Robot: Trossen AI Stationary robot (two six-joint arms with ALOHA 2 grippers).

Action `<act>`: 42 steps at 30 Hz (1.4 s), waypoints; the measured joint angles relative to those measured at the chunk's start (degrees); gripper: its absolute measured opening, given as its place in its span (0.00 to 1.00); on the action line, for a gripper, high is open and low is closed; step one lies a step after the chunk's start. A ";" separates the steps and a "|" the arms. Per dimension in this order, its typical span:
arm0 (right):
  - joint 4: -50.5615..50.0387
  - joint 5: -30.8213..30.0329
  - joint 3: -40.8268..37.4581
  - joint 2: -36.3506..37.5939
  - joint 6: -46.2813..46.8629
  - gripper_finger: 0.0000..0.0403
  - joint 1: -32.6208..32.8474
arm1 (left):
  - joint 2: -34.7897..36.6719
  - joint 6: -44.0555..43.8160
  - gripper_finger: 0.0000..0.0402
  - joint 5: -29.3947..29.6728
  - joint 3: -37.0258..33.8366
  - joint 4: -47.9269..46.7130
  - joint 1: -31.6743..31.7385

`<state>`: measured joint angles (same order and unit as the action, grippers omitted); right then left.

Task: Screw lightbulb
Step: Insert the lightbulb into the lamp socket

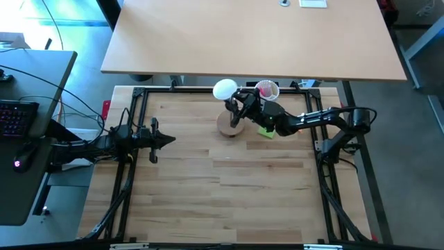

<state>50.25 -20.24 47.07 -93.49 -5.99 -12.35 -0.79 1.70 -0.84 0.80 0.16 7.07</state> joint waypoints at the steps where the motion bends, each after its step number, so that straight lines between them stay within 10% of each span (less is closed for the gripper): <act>1: -0.18 -0.57 0.00 0.23 -0.03 0.42 0.03 | 0.00 0.01 0.00 0.00 0.00 0.02 0.00; 42: -8.18 -1.01 -0.13 3.99 1.00 0.55 0.03 | 0.00 0.01 0.00 0.00 0.00 0.02 0.02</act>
<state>42.07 -21.25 46.94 -89.50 -4.99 -12.32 -0.80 1.71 -0.84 0.80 0.19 7.09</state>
